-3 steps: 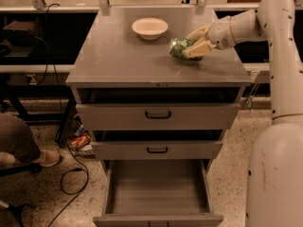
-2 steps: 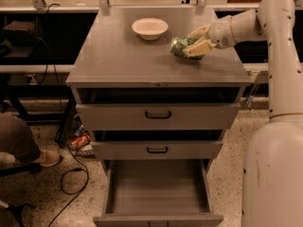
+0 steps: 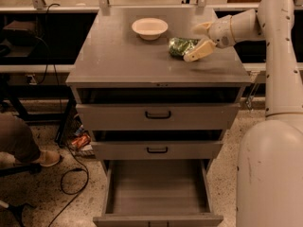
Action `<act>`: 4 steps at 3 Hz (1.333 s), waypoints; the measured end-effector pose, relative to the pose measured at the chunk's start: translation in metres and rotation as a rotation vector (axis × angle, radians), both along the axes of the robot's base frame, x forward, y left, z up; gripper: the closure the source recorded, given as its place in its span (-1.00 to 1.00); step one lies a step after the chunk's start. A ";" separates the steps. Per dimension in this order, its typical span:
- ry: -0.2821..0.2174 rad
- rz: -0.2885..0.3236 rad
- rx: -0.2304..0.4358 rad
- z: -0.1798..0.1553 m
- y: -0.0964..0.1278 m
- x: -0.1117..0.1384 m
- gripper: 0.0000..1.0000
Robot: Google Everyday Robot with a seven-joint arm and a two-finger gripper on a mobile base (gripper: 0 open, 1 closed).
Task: Pick green can from bottom drawer and place on counter
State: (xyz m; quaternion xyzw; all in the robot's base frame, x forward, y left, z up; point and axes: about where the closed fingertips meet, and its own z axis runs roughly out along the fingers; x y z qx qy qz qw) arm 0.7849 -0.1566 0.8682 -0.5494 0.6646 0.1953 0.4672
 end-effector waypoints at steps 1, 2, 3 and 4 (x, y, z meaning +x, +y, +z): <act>-0.005 -0.018 0.021 0.004 -0.009 0.001 -1.00; -0.030 -0.087 0.054 0.015 -0.044 0.002 -1.00; -0.056 -0.193 0.097 0.024 -0.098 -0.003 -1.00; -0.089 -0.330 0.147 0.029 -0.173 -0.016 -1.00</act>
Offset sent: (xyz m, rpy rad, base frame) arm -0.0058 -0.1115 0.0347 0.0977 -0.0732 -0.2065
